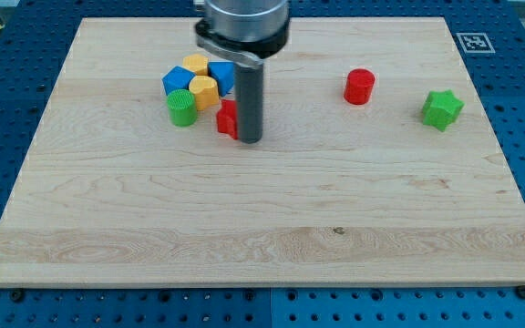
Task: Move the red star into the group of blocks
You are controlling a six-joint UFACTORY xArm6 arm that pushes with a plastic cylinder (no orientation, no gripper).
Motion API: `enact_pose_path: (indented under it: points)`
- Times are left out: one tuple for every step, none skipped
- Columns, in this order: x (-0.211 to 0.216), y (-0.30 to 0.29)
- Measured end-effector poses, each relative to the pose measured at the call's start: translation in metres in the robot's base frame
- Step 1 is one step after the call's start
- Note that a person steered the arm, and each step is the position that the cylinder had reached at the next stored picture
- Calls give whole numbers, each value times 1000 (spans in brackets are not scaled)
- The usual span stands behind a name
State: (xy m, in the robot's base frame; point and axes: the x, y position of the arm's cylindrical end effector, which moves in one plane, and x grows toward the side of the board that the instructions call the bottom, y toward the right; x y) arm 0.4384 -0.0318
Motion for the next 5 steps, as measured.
enact_pose_path:
  points:
    - [0,1]
    - [-7,22]
    - [-26,22]
    - [-28,11]
    - [-28,0]
